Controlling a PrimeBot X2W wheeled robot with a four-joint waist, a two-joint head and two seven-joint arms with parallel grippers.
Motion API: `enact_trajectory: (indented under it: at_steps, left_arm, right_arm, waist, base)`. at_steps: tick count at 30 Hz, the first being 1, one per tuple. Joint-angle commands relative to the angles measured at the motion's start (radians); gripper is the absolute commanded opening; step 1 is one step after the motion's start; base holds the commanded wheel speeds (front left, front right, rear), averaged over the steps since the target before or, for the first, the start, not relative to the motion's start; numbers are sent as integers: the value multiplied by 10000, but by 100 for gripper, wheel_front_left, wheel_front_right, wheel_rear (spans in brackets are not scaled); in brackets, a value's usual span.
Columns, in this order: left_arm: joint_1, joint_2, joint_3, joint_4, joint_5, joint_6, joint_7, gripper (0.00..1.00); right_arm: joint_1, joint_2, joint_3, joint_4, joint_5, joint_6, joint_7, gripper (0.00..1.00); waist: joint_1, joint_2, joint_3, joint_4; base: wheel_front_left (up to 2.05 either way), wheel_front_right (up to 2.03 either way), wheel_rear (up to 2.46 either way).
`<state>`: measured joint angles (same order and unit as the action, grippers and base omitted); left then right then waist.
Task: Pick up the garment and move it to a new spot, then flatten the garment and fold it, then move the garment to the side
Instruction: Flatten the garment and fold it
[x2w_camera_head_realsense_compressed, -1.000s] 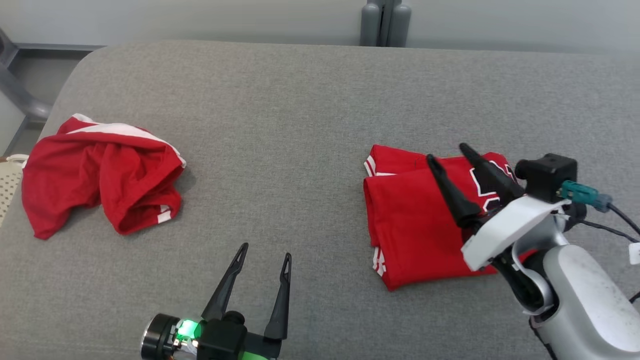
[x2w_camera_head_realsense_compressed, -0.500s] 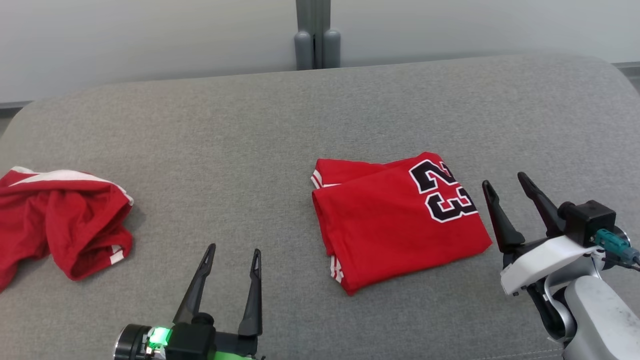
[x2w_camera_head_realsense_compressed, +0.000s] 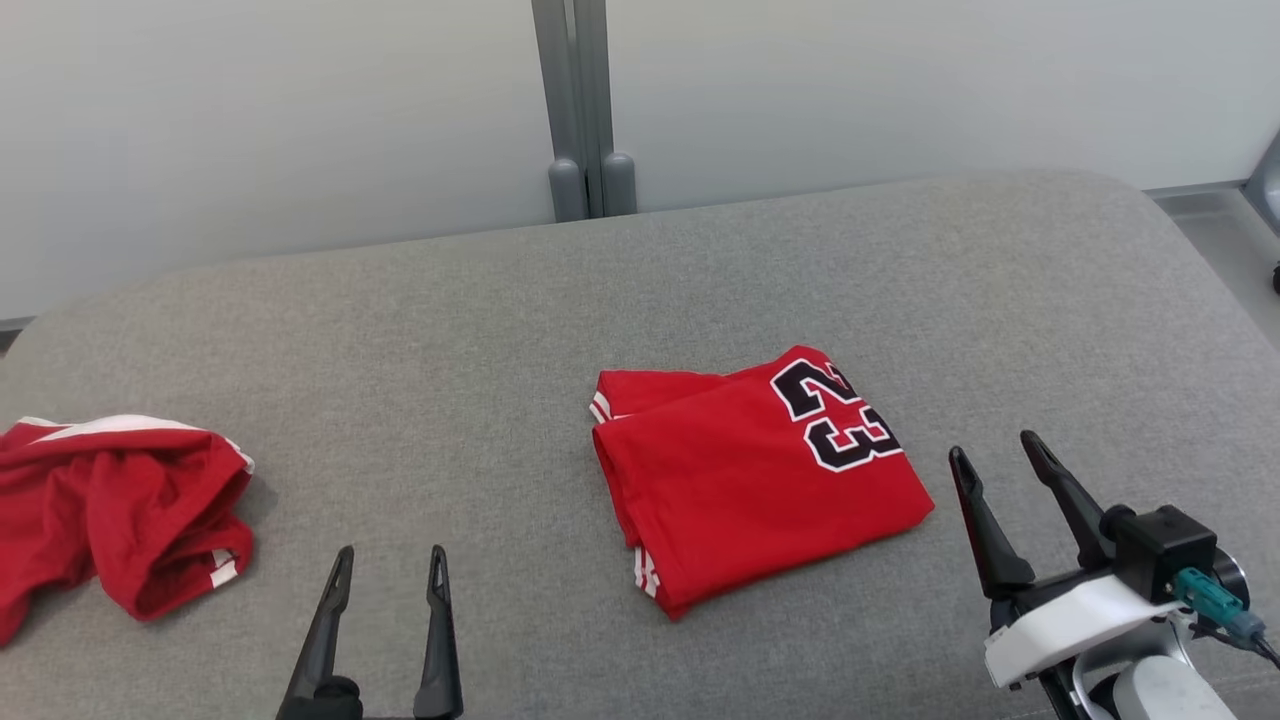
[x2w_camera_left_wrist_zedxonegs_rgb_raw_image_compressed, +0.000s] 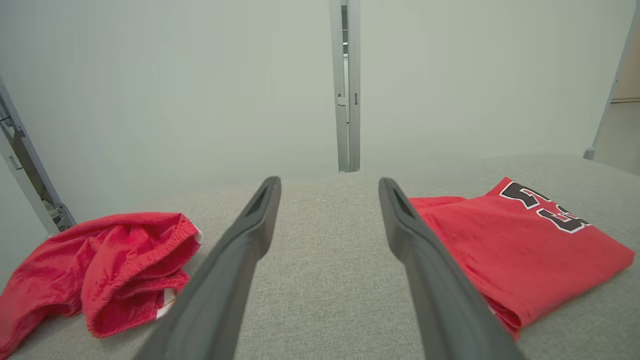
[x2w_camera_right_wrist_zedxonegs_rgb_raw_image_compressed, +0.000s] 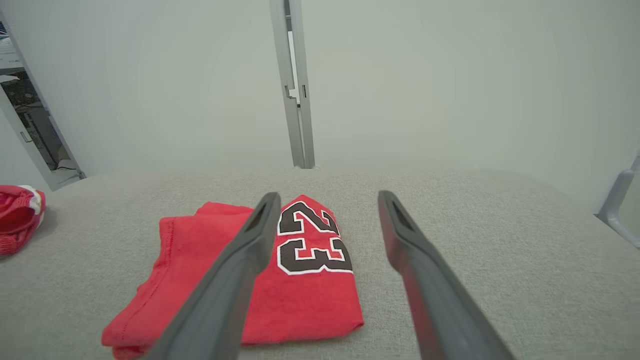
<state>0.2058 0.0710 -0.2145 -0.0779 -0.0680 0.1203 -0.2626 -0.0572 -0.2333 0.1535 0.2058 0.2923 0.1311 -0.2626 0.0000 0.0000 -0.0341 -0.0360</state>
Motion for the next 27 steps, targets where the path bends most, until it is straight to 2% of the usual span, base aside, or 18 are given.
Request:
enact_trajectory:
  at_steps: [1, 10, 27]
  left_arm:
    - [219, -27, 119, -45, 23, -31, -29, 100]
    - [779, -84, 539, -32, 85, -166, -29, 100]
    - [798, -176, 615, 311, 178, -419, -29, 100]
  right_arm:
    - [274, 127, -196, -185, -161, -9, -24, 100]
    - [1392, 820, -615, -789, -716, -9, -24, 100]
    - [1395, 865, -407, -716, -678, -9, -25, 100]
  waist:
    - [0, 0, -247, 60]
    - [0, 0, -514, 234]
    - [0, 0, -493, 201]
  base:
    - [0, 0, 0]
    - [0, 0, 0]
    - [0, 0, 0]
